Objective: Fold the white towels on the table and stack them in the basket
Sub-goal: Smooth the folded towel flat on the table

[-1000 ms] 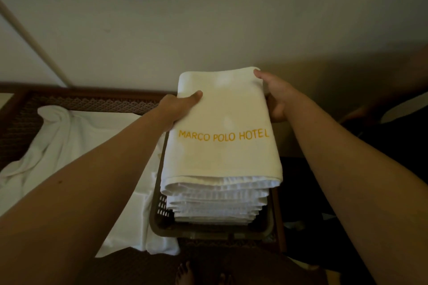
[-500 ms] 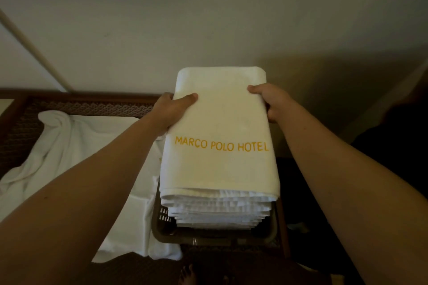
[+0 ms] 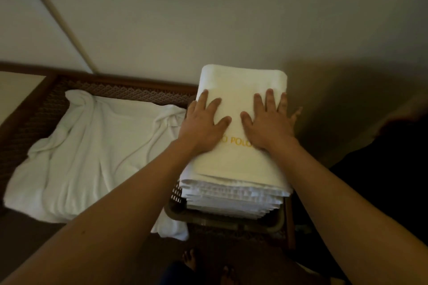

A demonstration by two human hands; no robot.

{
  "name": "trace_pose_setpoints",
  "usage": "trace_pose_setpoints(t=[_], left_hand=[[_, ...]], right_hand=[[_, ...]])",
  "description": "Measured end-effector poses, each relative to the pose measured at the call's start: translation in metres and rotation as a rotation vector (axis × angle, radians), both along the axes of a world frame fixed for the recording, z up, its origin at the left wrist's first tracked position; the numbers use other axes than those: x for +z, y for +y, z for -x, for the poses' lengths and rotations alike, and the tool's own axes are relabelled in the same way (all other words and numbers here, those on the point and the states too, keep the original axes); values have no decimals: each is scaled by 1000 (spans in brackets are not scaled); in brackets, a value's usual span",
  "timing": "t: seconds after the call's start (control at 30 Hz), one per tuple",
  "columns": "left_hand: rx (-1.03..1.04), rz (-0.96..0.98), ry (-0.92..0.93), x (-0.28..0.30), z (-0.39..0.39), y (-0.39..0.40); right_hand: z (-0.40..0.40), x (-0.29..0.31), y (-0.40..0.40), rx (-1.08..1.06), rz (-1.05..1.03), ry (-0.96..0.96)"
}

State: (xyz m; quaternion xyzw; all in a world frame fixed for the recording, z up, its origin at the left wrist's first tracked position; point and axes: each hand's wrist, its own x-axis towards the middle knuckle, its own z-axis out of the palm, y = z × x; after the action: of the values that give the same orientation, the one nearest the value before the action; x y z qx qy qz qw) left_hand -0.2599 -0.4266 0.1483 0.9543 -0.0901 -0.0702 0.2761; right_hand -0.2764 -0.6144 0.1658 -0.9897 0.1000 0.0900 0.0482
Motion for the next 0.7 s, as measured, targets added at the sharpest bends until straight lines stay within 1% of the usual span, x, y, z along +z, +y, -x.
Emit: trace_pose_setpoints(t=[0.07, 0.13, 0.2, 0.27, 0.3, 0.4, 0.43, 0.5, 0.6, 0.7], left_hand=[[70, 163, -19, 12, 0, 19], [141, 222, -111, 17, 7, 48], [207, 202, -116, 11, 15, 86], [243, 146, -67, -4, 20, 119], [270, 110, -35, -14, 17, 148], [328, 54, 70, -47, 5, 206], [338, 41, 116, -59, -3, 227], [319, 10, 205, -87, -27, 266], [212, -34, 337, -131, -74, 313], [95, -88, 376, -171, -134, 352]], right_hand=[[-4, 14, 16, -11, -4, -1], [-7, 28, 49, 61, -51, -34], [-12, 36, 96, 198, -122, -79], [-15, 37, 142, 301, -190, -96], [-24, 33, 177, 345, -210, -90], [-42, 11, 247, 377, -293, -2], [-53, -1, 271, 347, -344, 52], [-77, -35, 308, 217, -443, 176], [-109, -102, 339, -21, -535, 352], [-143, -169, 352, -211, -579, 383]])
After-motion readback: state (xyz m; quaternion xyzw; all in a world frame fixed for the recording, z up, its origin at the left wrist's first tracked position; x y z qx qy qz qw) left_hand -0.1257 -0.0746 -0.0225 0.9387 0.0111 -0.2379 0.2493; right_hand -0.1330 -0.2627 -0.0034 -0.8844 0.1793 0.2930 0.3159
